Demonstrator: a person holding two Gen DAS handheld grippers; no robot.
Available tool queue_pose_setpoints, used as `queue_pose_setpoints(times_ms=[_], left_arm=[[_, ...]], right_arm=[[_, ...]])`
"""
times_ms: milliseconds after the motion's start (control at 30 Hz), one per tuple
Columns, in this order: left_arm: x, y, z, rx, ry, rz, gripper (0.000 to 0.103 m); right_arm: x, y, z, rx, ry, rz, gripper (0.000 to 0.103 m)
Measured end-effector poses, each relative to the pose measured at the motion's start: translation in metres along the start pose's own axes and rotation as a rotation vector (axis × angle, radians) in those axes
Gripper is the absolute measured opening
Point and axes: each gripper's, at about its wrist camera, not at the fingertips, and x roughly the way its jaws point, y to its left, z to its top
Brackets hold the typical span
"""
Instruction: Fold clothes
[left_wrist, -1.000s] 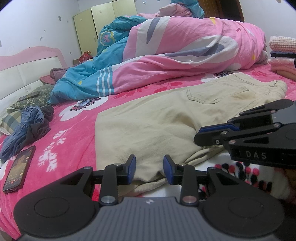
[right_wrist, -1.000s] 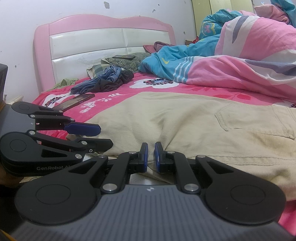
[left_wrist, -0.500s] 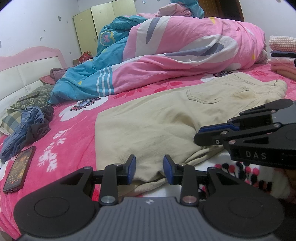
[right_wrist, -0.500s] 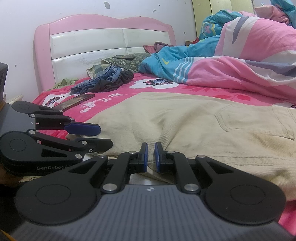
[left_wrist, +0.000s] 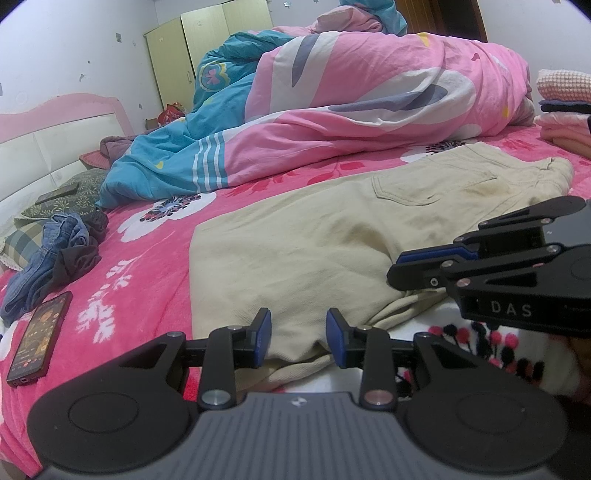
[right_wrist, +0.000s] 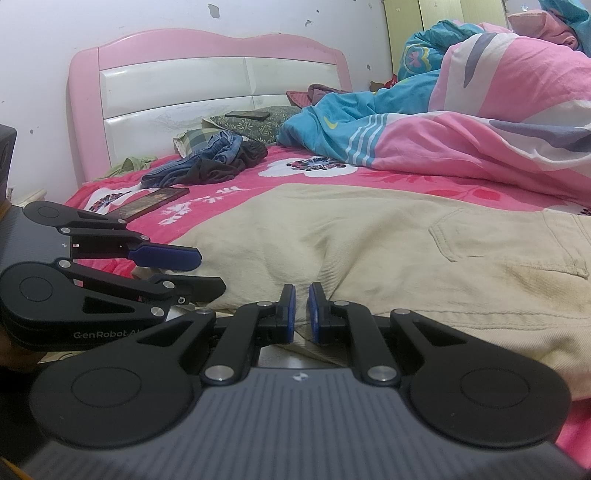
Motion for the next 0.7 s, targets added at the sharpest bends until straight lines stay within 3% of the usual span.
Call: queue_pose_setpoints(times_ms=[400, 533, 700], left_arm=[[0.000, 0.000, 0.000, -0.001, 0.000, 0.001, 0.034], [0.000, 0.001, 0.000, -0.005, 0.000, 0.000, 0.034], [0.000, 0.002, 0.000, -0.010, 0.001, -0.003, 0.034]], right_arm=[[-0.001, 0.000, 0.001, 0.002, -0.001, 0.002, 0.007], [-0.009, -0.003, 0.006, 0.007, 0.002, 0.030, 0.013], [-0.033, -0.007, 0.019, -0.060, -0.018, -0.070, 0.015]])
